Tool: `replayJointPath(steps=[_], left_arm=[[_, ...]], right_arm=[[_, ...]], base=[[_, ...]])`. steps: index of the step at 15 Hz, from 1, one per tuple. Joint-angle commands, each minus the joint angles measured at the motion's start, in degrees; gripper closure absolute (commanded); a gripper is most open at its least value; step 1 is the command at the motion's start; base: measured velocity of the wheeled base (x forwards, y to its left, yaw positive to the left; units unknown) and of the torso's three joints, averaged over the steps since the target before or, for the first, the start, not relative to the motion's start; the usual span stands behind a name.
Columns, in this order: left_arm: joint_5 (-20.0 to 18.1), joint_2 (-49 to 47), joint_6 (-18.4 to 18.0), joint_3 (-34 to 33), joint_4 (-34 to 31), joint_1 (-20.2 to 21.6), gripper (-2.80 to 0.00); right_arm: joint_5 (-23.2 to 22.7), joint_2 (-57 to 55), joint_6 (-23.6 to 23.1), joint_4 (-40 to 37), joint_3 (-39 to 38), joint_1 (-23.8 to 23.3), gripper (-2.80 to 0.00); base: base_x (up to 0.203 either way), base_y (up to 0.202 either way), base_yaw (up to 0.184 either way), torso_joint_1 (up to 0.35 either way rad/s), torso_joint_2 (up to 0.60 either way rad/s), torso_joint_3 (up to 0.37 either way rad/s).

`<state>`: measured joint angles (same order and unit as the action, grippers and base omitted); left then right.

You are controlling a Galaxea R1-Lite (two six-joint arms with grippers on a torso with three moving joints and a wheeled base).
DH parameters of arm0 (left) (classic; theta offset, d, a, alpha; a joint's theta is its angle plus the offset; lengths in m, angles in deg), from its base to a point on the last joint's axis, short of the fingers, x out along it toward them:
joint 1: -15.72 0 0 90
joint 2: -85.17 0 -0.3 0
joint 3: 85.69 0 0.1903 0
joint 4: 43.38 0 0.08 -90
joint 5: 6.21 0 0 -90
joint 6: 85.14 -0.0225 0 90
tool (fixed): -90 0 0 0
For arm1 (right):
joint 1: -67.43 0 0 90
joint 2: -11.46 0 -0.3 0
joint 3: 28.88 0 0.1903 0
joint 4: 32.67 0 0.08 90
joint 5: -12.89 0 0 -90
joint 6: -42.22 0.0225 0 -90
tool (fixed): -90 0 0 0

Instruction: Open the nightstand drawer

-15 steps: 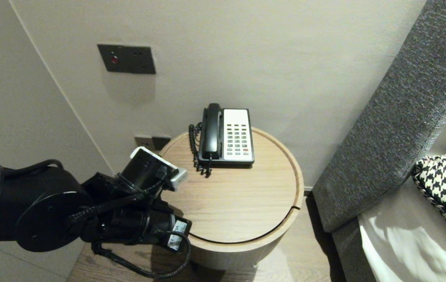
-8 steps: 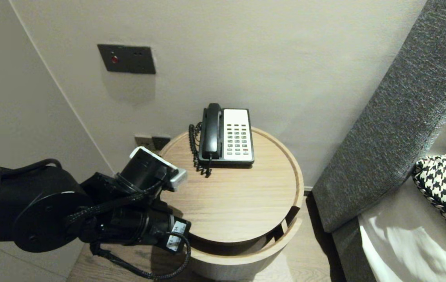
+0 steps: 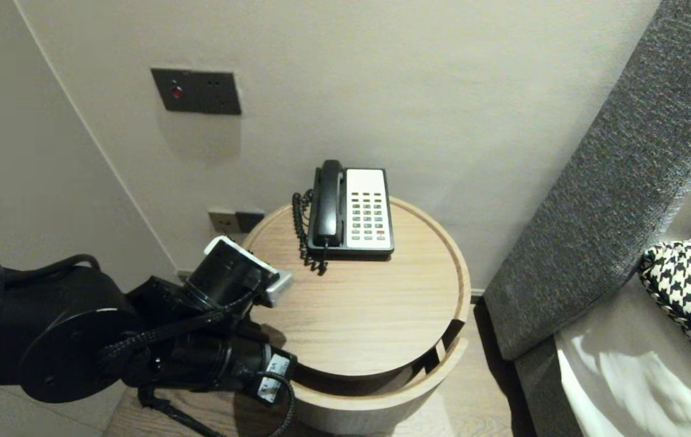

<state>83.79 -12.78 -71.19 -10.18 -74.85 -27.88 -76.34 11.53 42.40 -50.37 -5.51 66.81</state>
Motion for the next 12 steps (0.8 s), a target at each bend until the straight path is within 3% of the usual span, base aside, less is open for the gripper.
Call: replayJointPath(steps=[1, 12], left_arm=[[0.0, 0.0, -0.1, -2.2, 0.5, -1.0, 0.0], [-0.2, 5.7, 0.4, -10.9, 1.1, -9.0, 0.0]], right_arm=[[0.0, -0.1, 0.0, 0.0, -2.3, 0.0, 0.0], [0.0, 0.0, 0.0, 0.0, -2.3, 0.0, 0.0]], base=[[0.0, 0.0, 0.0, 0.0, 0.0, 0.0], [0.0, 0.0, 0.0, 0.0, 0.0, 0.0]])
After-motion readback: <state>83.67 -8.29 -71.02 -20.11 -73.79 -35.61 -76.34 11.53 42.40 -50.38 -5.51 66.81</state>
